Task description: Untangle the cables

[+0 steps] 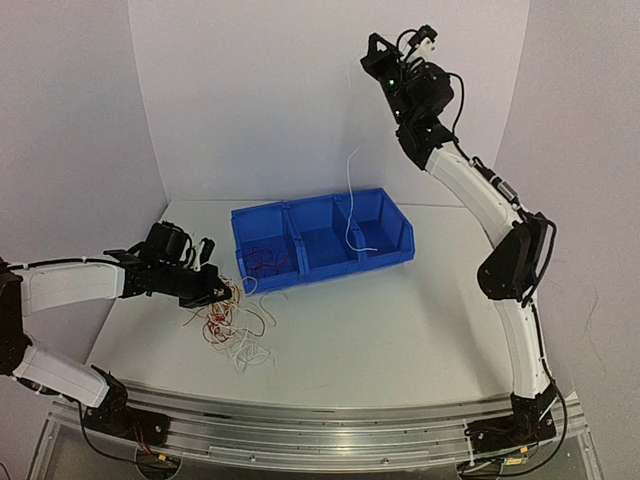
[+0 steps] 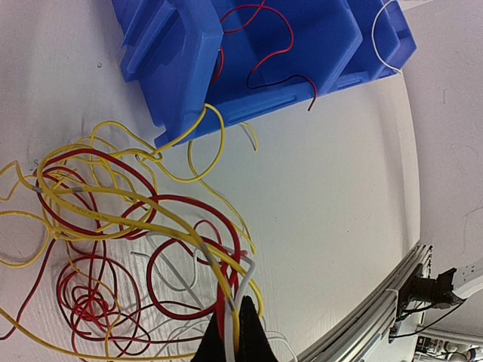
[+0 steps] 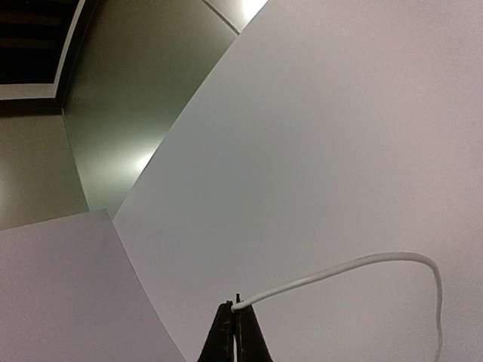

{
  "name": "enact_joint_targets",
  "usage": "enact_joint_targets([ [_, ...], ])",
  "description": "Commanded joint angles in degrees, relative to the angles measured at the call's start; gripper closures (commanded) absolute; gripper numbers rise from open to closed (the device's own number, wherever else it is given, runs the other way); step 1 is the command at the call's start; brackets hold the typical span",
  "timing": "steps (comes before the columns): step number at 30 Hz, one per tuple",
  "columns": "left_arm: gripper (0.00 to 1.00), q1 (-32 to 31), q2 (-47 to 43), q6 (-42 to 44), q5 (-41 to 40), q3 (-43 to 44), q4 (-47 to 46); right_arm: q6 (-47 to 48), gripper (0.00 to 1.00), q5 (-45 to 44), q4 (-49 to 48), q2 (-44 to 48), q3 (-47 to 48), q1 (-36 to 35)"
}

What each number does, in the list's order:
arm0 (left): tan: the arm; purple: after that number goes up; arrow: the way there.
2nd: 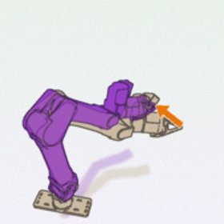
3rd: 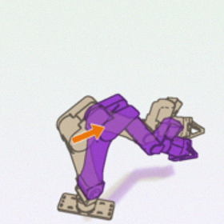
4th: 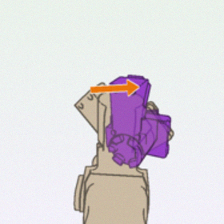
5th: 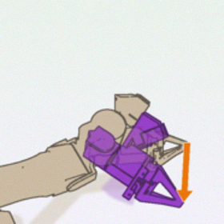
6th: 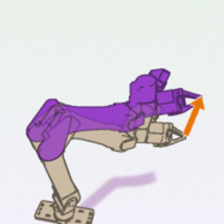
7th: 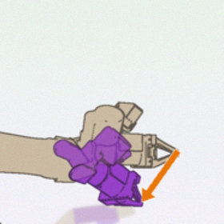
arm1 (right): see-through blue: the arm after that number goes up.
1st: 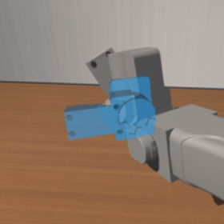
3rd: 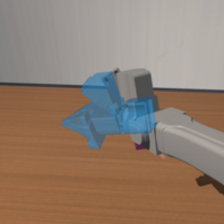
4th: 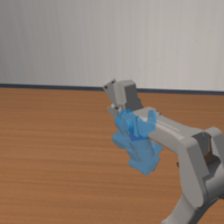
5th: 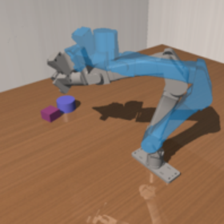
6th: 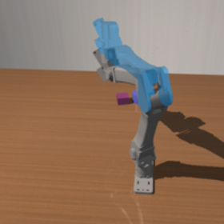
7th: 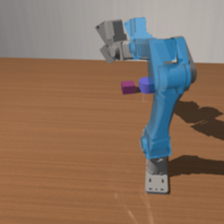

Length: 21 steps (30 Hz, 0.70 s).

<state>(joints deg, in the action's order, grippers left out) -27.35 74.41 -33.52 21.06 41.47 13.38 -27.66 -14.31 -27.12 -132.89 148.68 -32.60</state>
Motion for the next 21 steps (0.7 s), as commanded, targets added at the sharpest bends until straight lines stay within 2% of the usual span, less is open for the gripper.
enact_joint_targets([
  [1, 1.0, 0.02, -0.11, -0.58, 0.91, -0.05, -2.78, -1.2, 1.0, 6.78, 0.54, -3.58, -1.85, -2.55],
  [5, 1.0, 0.0, -0.54, -0.49, 0.77, -0.65, -2.53, 3.96, 1.0, 9.76, 2.06, -6.08, -2.74, -5.15],
  [10, 1.0, 0.01, -1.81, -0.22, 0.2, -1.36, -1.57, 6.47, 1.0, 8.61, 3.02, -7.8, -4.49, -5.73],
  [17, 1.0, 0.02, -4.45, -0.06, -1.09, -3.01, -0.37, 7.55, 1.0, 9.4, 1.19, -0.37, -22.87, -5.77],
  [21, 1.0, 0.0, -5.36, 0.08, -1.71, -3.66, -0.24, 9.92, 1.0, 7.08, -2.25, 6.94, -39.5, -5.81],
])
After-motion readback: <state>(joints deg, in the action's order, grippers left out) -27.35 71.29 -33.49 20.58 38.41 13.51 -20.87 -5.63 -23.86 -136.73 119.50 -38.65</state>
